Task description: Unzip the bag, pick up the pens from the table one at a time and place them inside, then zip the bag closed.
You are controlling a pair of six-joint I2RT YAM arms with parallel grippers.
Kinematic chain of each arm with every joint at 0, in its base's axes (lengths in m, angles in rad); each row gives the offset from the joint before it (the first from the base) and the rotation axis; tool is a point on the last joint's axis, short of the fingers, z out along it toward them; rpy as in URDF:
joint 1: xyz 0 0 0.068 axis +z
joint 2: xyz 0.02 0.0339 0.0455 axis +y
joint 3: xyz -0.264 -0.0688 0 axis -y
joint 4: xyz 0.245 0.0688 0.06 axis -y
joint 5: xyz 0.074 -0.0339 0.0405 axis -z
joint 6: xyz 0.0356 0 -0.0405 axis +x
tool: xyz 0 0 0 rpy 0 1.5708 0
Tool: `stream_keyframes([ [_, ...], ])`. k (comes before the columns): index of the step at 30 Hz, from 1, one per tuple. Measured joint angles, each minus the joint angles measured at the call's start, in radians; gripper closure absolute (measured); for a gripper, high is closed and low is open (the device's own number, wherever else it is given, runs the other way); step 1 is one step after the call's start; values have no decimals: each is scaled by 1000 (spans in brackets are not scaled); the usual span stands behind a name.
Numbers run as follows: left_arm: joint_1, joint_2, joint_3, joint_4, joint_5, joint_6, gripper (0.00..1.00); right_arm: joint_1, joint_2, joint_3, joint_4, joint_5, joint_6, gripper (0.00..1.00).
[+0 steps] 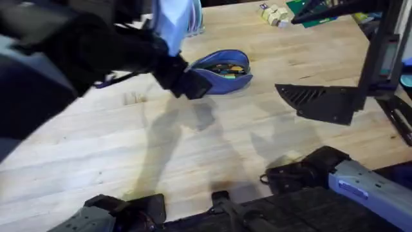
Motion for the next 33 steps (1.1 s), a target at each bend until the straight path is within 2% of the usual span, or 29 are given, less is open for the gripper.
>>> stream_keyframes([
  [4, 95, -33, 0, -75, 87, 67, 8, 0, 0, 0, -5, -9, 0, 3],
  [8, 198, -49, 0, -197, 172, 174, 7, 0, 0, 0, -9, -10, 0, 3],
  [11, 260, -49, 0, -250, 200, 239, 7, 0, 0, 0, -11, -11, 4, 3],
  [15, 315, -48, 0, -243, 212, 283, 8, 0, 0, 0, -11, -66, 17, 3],
  [26, 325, -48, 0, -205, 221, 321, 8, 0, 3, 0, -13, -336, 47, 4],
  [33, 325, -48, 0, -191, 194, 435, 8, 0, 57, 0, -6, -379, 121, 4],
])
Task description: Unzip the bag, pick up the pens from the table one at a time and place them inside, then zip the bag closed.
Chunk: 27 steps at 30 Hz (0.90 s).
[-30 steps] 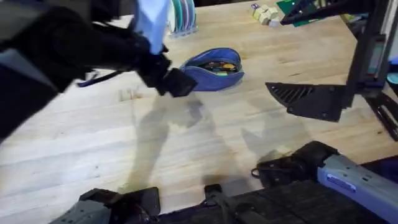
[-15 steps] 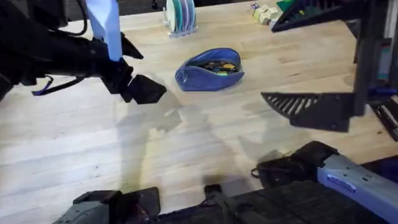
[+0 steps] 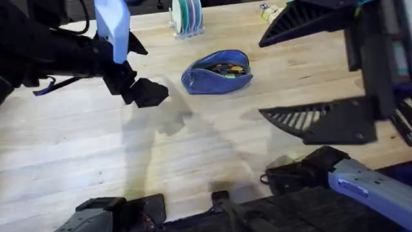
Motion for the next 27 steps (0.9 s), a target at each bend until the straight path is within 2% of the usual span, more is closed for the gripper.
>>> stream_keyframes([
  [8, 13, 24, 0, -15, 14, 123, 8, 0, 80, 0, 48, 70, 210, 4],
  [13, 84, 81, 0, -24, 68, 197, 8, 0, 135, 0, 59, 93, 343, 4],
  [20, 203, 141, 0, -24, 204, 315, 8, 0, 205, 0, 81, 128, 551, 4],
  [22, 220, 156, 0, -24, 240, 348, 8, 0, 220, 0, 87, 132, 594, 4],
  [23, 237, 188, 0, -24, 287, 392, 8, 0, 246, 0, 106, 135, 669, 4],
  [27, 250, 254, 0, -24, 328, 422, 8, 0, 289, 0, 118, 133, 778, 4],
])
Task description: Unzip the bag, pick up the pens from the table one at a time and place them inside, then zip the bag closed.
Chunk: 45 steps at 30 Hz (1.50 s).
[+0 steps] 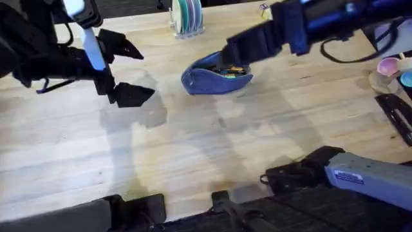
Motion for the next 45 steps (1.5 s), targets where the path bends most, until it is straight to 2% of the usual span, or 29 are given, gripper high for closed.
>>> stream_keyframes([
  [7, 4, 107, 0, 2, 96, 41, 8, 0, 65, 0, -13, -18, 256, 4],
  [13, 4, 154, 0, 3, 151, 83, 8, 23, 116, 0, 14, -5, 328, 4],
  [20, 4, 188, 0, 3, 162, 100, 9, 174, 150, 0, 20, 187, 377, 4],
  [27, 4, 229, 0, 11, 170, 104, 7, 320, 150, -45, 169, 382, 484, 3],
  [31, 4, 246, 0, 12, 172, 104, 7, 357, 155, -93, 237, 428, 535, 3],
  [37, 4, 247, 0, 26, 166, 104, 8, 376, 199, -104, 262, 452, 620, 3],
  [45, 4, 247, 0, 29, 163, 104, 7, 381, 308, -107, 305, 459, 709, 3],
])
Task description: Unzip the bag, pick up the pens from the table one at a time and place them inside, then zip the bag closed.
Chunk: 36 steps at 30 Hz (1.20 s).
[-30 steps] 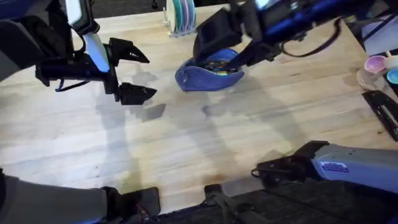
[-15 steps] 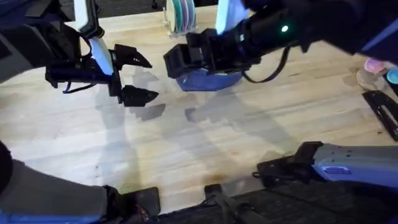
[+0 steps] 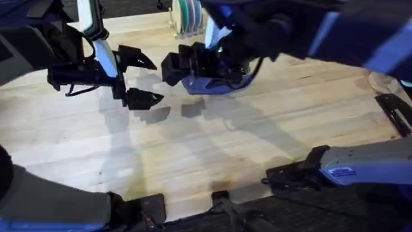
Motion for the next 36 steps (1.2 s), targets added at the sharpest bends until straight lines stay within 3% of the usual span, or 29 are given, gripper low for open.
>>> stream_keyframes([
  [9, 0, 0, 0, 0, 0, 0, 7, 5, 119, -2, 90, 6, 56, 3],
  [28, 0, 0, 0, 0, 0, 0, 7, 7, 255, -2, 217, 191, 142, 22],
  [36, 0, 0, 0, 0, 0, 0, 7, 7, 259, -2, 262, 230, 143, 303],
])
